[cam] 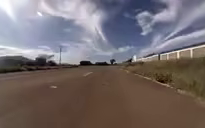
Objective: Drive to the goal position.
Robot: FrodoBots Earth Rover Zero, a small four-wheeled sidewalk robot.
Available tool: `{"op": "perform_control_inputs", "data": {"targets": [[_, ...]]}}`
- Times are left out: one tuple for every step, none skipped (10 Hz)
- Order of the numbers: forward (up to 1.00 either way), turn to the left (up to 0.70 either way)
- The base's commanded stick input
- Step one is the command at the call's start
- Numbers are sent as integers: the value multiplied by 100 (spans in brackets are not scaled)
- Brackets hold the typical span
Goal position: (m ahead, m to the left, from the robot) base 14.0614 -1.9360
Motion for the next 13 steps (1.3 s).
{"op": "perform_control_inputs", "data": {"targets": [[85,0],[85,0],[85,0],[85,-9],[85,-26],[85,-34],[85,-34],[85,-34],[85,-34],[85,-34],[85,-34],[85,-20],[85,-3]]}}
